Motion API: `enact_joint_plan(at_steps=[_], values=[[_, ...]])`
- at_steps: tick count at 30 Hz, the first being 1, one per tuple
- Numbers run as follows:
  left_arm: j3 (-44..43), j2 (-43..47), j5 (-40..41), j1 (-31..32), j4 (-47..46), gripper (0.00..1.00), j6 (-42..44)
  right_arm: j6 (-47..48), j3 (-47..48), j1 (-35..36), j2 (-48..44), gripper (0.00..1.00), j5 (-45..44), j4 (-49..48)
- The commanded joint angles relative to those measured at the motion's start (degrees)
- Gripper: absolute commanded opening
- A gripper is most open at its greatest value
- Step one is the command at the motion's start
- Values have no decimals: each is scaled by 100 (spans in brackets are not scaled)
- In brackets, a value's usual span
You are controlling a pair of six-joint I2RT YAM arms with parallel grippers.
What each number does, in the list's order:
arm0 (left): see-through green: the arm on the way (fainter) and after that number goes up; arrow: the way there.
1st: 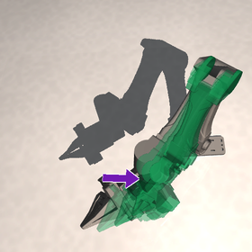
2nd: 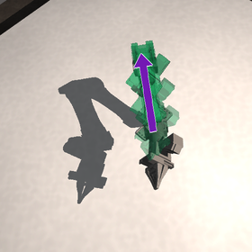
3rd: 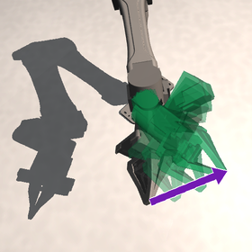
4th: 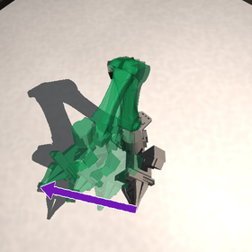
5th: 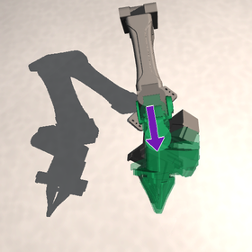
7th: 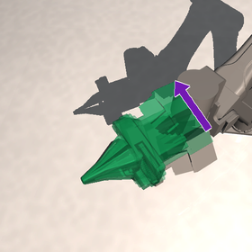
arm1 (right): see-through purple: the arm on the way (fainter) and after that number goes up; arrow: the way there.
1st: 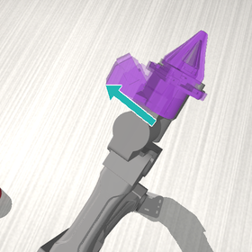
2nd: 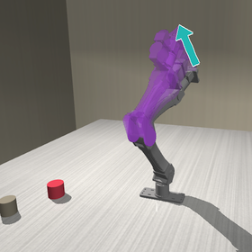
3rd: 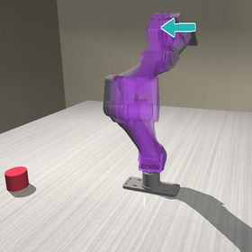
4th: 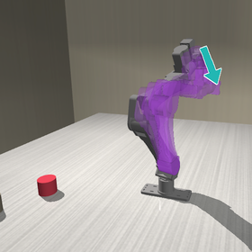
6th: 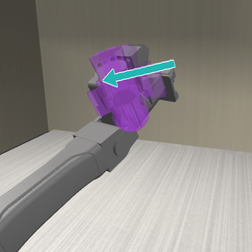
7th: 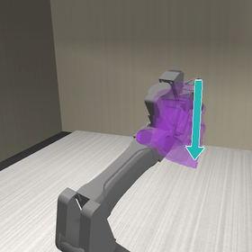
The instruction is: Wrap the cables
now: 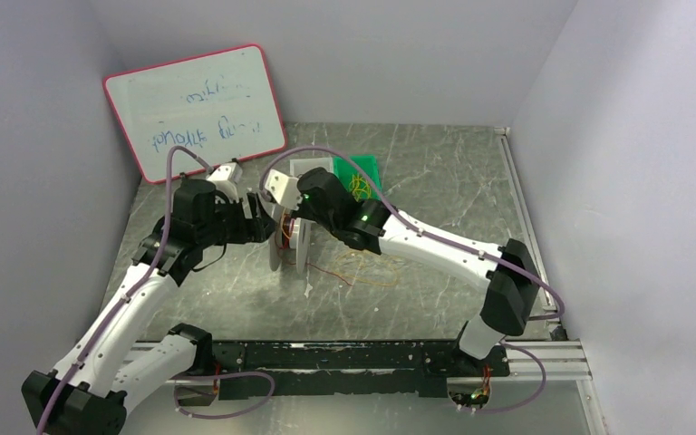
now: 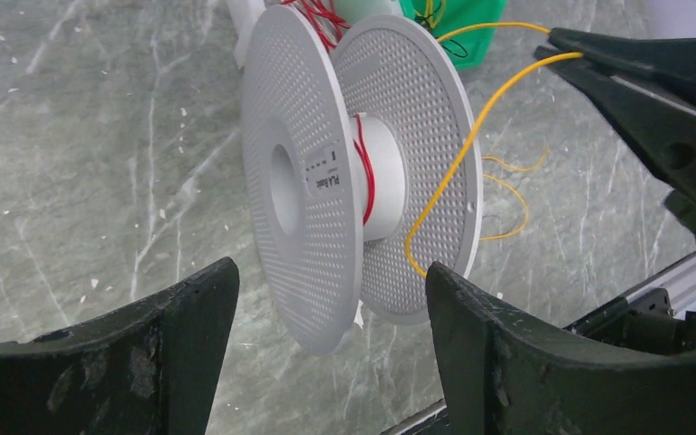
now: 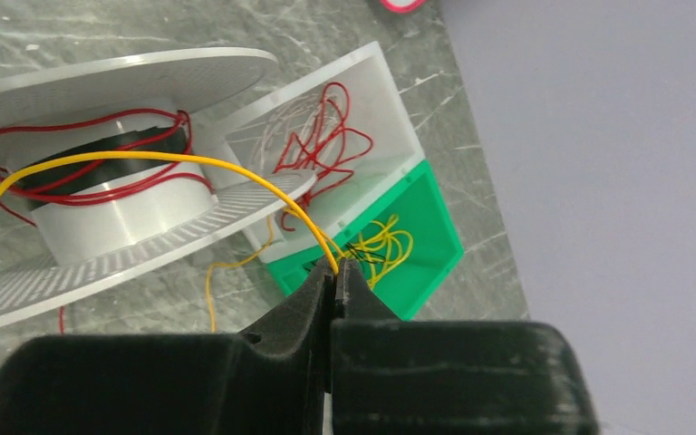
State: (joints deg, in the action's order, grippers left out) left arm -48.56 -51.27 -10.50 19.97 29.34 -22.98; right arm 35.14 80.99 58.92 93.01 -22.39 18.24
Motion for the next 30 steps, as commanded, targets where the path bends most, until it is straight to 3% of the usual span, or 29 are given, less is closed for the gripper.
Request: enact_joint_plan(at_steps=[1, 15, 30], values=[[110, -14, -440, -54, -365, 79, -31, -194, 86, 25, 133, 0, 240, 16], [337, -309, -520, -54, -530, 75, -241, -650, 438, 26, 569, 0, 511, 244], [268, -515, -30, -54, -402, 59, -251, -941, 578, 24, 728, 0, 639, 381]])
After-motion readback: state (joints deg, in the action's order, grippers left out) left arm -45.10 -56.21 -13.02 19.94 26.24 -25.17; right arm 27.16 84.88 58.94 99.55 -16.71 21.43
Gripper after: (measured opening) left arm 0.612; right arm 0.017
